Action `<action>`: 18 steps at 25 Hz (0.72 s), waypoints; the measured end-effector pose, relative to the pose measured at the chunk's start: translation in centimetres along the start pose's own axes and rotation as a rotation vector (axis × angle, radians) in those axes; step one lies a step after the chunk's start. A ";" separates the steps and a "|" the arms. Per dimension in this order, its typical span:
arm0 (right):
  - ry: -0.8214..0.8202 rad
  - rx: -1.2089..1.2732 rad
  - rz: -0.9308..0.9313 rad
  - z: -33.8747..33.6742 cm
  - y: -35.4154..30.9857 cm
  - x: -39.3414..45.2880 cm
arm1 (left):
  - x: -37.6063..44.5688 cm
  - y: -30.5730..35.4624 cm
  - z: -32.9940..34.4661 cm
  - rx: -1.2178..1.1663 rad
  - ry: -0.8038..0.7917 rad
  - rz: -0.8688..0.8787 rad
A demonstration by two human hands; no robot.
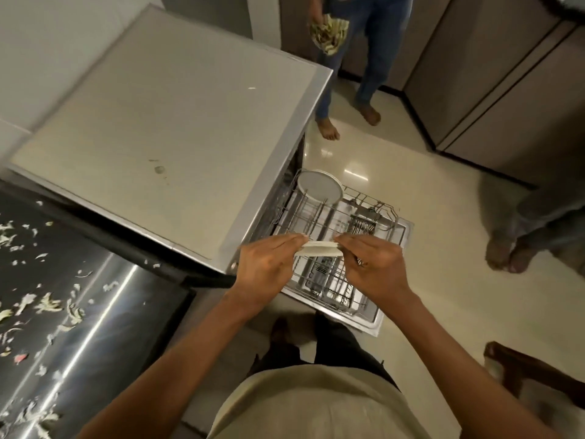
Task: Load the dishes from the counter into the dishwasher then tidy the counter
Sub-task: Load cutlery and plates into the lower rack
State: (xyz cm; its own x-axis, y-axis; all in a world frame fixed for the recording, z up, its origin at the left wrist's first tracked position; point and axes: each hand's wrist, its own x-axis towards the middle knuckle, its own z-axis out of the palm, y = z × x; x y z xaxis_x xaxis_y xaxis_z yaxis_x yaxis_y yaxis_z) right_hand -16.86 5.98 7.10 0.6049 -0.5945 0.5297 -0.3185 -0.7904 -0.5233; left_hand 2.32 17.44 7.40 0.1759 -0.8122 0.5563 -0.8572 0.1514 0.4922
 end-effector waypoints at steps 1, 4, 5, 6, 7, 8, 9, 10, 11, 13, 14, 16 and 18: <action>-0.014 0.011 0.018 0.3 1.2 0.0 | 0.4 -0.3 1.0 0.006 -0.027 -0.016; -0.076 0.039 0.046 1.1 5.0 0.0 | 1.4 -1.0 4.0 0.022 -0.105 -0.090; -0.099 0.045 0.058 1.4 6.3 0.2 | 1.8 -1.3 5.1 0.023 -0.129 -0.114; -0.124 0.045 0.076 1.7 7.4 0.5 | 2.3 -1.6 6.0 0.025 -0.155 -0.140; -0.153 0.042 0.095 2.0 8.4 0.8 | 2.8 -2.1 6.9 0.034 -0.176 -0.166; -0.185 0.040 0.114 2.3 9.5 0.9 | 3.2 -2.5 8.0 0.046 -0.195 -0.197; -0.218 0.037 0.130 2.6 10.6 1.1 | 3.6 -2.9 9.1 0.055 -0.211 -0.228; -0.255 0.034 0.148 3.1 11.7 1.2 | 4.0 -3.2 10.1 0.059 -0.226 -0.260; -0.299 0.027 0.171 3.5 12.6 1.3 | 4.3 -3.6 11.1 0.058 -0.238 -0.283; -0.403 -0.006 0.217 4.5 14.4 1.5 | 4.7 -4.6 13.2 0.058 -0.270 -0.310; -0.451 -0.030 0.235 5.0 15.2 1.6 | 4.9 -5.2 14.3 0.065 -0.294 -0.327; -0.528 -0.069 0.271 6.2 16.7 1.6 | 5.1 -6.5 16.4 0.088 -0.339 -0.366; -0.585 -0.099 0.315 7.5 18.6 1.5 | 5.3 -8.1 18.8 0.097 -0.385 -0.408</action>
State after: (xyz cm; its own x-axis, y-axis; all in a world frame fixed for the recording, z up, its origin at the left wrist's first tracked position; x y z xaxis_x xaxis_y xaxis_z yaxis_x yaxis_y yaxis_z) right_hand -16.39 -8.48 -6.90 0.7591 -0.6429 -0.1019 -0.5932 -0.6189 -0.5148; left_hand 1.13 1.30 -6.18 0.3282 -0.9437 0.0405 -0.8006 -0.2551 0.5422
